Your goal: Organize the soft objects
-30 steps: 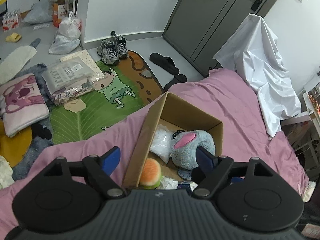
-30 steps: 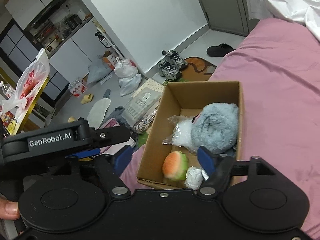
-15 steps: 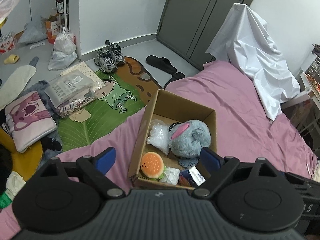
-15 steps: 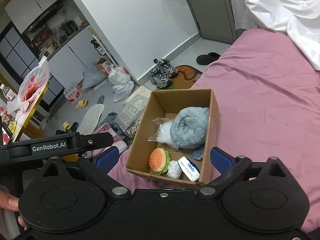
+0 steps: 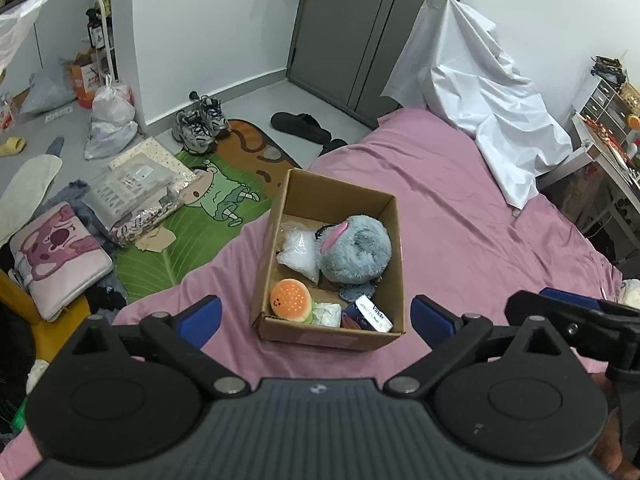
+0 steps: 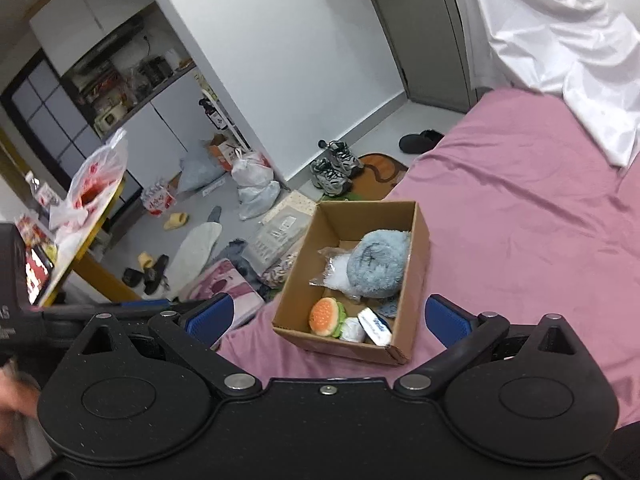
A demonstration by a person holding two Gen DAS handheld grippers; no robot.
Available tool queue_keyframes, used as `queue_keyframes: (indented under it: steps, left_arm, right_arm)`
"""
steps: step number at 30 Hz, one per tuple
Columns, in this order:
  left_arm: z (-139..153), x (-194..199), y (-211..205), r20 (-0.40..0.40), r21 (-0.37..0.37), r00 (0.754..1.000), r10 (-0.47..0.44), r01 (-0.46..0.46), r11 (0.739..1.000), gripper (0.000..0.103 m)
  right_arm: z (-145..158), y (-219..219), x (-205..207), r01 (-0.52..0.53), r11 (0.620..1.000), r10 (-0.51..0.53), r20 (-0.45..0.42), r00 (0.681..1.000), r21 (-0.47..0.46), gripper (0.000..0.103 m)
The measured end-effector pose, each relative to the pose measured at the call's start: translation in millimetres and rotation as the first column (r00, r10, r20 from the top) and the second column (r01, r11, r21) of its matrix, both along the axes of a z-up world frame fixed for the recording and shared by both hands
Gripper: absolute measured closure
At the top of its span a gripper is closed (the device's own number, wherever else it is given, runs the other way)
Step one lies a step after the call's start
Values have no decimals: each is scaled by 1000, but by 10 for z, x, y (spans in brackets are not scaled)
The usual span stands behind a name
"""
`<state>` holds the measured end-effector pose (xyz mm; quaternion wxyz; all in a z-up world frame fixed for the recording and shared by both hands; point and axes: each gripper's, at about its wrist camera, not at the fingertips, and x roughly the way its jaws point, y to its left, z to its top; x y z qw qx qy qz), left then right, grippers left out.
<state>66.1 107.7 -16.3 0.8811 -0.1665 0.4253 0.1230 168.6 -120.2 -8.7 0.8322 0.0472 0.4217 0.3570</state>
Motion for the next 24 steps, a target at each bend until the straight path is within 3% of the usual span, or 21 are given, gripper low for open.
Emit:
queue_keyframes:
  steps: [24]
  left_arm:
    - [223,-516,-217,70,26,996,-60,58,998,1]
  right_arm:
    - [215,-339,-440,33,998,-27,110,994,-49,0]
